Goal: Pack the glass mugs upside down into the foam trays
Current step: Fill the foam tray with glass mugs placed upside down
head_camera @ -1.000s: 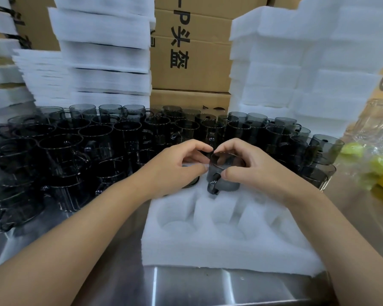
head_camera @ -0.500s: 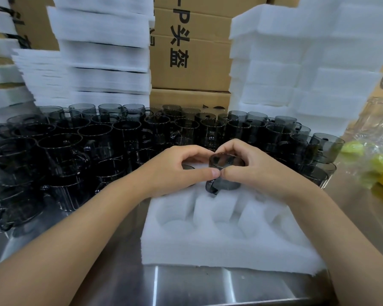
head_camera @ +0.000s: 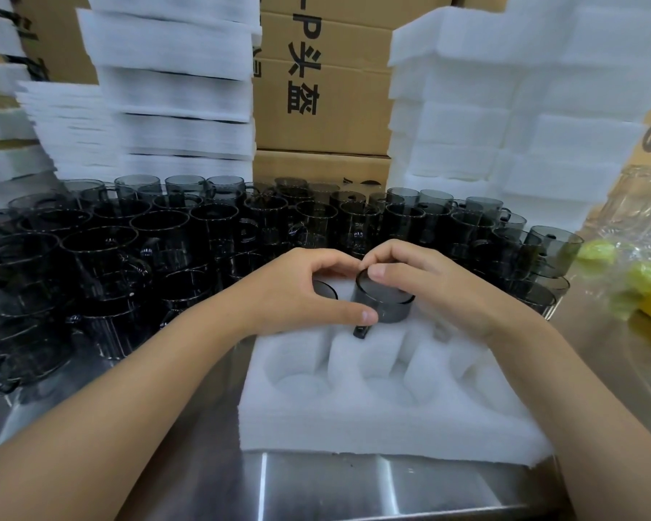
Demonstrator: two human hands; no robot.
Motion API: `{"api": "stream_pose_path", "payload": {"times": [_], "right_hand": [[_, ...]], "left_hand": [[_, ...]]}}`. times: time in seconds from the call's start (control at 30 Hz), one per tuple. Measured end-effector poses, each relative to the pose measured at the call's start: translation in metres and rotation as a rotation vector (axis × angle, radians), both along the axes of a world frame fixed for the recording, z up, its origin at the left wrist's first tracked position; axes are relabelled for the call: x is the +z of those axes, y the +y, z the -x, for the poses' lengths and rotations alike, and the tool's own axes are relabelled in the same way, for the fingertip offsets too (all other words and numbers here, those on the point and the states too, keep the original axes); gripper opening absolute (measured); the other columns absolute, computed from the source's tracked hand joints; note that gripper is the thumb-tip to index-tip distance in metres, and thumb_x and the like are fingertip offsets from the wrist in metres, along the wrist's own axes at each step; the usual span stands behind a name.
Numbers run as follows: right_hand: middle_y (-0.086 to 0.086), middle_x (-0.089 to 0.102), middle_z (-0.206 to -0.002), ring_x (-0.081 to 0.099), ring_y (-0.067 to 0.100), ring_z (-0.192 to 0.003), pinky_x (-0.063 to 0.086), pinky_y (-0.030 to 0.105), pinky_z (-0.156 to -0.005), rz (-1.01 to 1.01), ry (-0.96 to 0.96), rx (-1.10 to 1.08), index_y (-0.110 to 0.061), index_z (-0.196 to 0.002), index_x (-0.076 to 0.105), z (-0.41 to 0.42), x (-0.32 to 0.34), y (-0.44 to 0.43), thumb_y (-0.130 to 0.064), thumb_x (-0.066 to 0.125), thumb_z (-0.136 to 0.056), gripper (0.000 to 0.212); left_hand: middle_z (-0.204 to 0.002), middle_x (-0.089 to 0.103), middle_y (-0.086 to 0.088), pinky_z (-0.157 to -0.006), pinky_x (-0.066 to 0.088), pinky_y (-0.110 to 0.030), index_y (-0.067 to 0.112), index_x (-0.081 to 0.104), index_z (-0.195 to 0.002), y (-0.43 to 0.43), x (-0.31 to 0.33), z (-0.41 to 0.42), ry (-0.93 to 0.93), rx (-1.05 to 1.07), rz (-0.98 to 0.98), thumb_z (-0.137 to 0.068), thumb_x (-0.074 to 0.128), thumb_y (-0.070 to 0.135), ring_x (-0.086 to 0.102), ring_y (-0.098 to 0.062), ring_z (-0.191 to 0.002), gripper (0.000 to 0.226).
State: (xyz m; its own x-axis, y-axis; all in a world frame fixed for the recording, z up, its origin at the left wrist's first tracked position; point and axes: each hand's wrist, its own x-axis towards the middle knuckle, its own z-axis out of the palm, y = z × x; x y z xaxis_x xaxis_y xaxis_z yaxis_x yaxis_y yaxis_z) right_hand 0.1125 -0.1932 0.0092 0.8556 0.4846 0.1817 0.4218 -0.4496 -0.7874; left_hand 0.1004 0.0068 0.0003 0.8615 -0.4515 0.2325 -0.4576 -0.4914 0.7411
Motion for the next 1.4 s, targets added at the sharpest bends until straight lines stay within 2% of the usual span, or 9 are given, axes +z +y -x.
{"api": "stream_pose_path", "payload": {"times": [0.2, 0.33, 0.47, 0.6, 0.8, 0.93, 1.03, 1.27, 1.4], "right_hand": [[-0.001, 0.067, -0.086, 0.057, 0.009, -0.073, 0.053, 0.048, -0.071, 0.049, -0.015, -0.044, -0.041, -0.092, 0.063, 0.001, -0.001, 0.000, -0.057, 0.067, -0.063, 0.033], [-0.016, 0.064, -0.079, 0.053, 0.009, -0.071, 0.047, 0.036, -0.071, 0.041, -0.040, -0.049, -0.041, -0.092, 0.062, 0.001, 0.000, 0.001, -0.060, 0.067, -0.061, 0.037], [0.005, 0.063, -0.081, 0.055, 0.008, -0.067, 0.052, 0.040, -0.064, 0.062, -0.024, -0.090, -0.041, -0.091, 0.064, 0.001, 0.000, 0.000, -0.066, 0.068, -0.054, 0.044], [-0.003, 0.058, -0.089, 0.049, 0.002, -0.065, 0.054, 0.040, -0.064, 0.094, -0.073, -0.119, -0.042, -0.086, 0.067, 0.004, 0.002, 0.002, -0.068, 0.067, -0.049, 0.045], [0.005, 0.058, -0.082, 0.048, 0.005, -0.060, 0.049, 0.032, -0.061, 0.120, -0.062, -0.136, -0.041, -0.085, 0.066, 0.002, 0.001, 0.003, -0.068, 0.069, -0.046, 0.048], [-0.016, 0.060, -0.088, 0.049, -0.004, -0.061, 0.042, 0.014, -0.058, 0.118, -0.122, -0.106, -0.042, -0.080, 0.072, 0.003, 0.004, 0.003, -0.063, 0.073, -0.049, 0.038], [-0.023, 0.059, -0.090, 0.049, -0.004, -0.062, 0.040, 0.011, -0.058, 0.145, -0.150, -0.072, -0.046, -0.080, 0.073, 0.004, 0.006, 0.001, -0.058, 0.074, -0.051, 0.031], [-0.030, 0.063, -0.091, 0.059, -0.007, -0.065, 0.055, 0.026, -0.055, 0.152, -0.154, -0.123, -0.052, -0.071, 0.072, 0.007, 0.006, -0.002, -0.062, 0.072, -0.053, 0.021], [-0.030, 0.067, -0.089, 0.071, 0.012, -0.070, 0.059, 0.037, -0.071, 0.163, -0.152, -0.231, -0.043, -0.067, 0.074, 0.005, 0.009, -0.007, -0.070, 0.057, -0.065, 0.033]], "left_hand": [[-0.108, 0.062, 0.035, -0.091, 0.042, -0.017, 0.054, 0.062, -0.103, 0.000, 0.001, 0.001, 0.006, 0.005, -0.023, -0.050, 0.072, 0.066, 0.055, 0.016, -0.103, 0.056], [-0.104, 0.062, 0.033, -0.083, 0.045, -0.016, 0.053, 0.064, -0.099, 0.000, 0.002, 0.001, 0.019, 0.015, -0.047, -0.048, 0.071, 0.067, 0.058, 0.014, -0.097, 0.053], [-0.104, 0.062, 0.030, -0.083, 0.048, -0.019, 0.051, 0.066, -0.097, 0.000, 0.003, 0.001, 0.033, 0.011, -0.053, -0.049, 0.072, 0.067, 0.059, 0.011, -0.095, 0.051], [-0.108, 0.059, 0.032, -0.091, 0.042, -0.018, 0.047, 0.068, -0.099, 0.002, 0.002, 0.000, 0.018, -0.015, -0.071, -0.060, 0.079, 0.054, 0.055, 0.012, -0.102, 0.040], [-0.109, 0.059, 0.030, -0.090, 0.041, -0.011, 0.044, 0.069, -0.100, 0.002, 0.001, -0.002, 0.008, -0.016, -0.085, -0.065, 0.083, 0.045, 0.054, 0.013, -0.103, 0.038], [-0.110, 0.058, 0.032, -0.085, 0.037, 0.000, 0.043, 0.068, -0.099, 0.002, 0.001, -0.001, -0.001, -0.011, -0.098, -0.065, 0.083, 0.045, 0.052, 0.017, -0.102, 0.037], [-0.112, 0.057, 0.033, -0.082, 0.030, 0.006, 0.044, 0.066, -0.101, 0.003, 0.001, -0.001, -0.009, 0.004, -0.114, -0.065, 0.082, 0.045, 0.048, 0.020, -0.105, 0.039], [-0.111, 0.056, 0.036, -0.080, 0.033, 0.006, 0.051, 0.064, -0.097, 0.001, 0.002, 0.001, -0.012, 0.010, -0.110, -0.064, 0.082, 0.048, 0.048, 0.021, -0.103, 0.038], [-0.113, 0.054, 0.038, -0.085, 0.037, -0.008, 0.059, 0.060, -0.098, 0.001, 0.003, 0.002, -0.005, -0.010, -0.113, -0.066, 0.081, 0.049, 0.047, 0.020, -0.105, 0.039]]}}
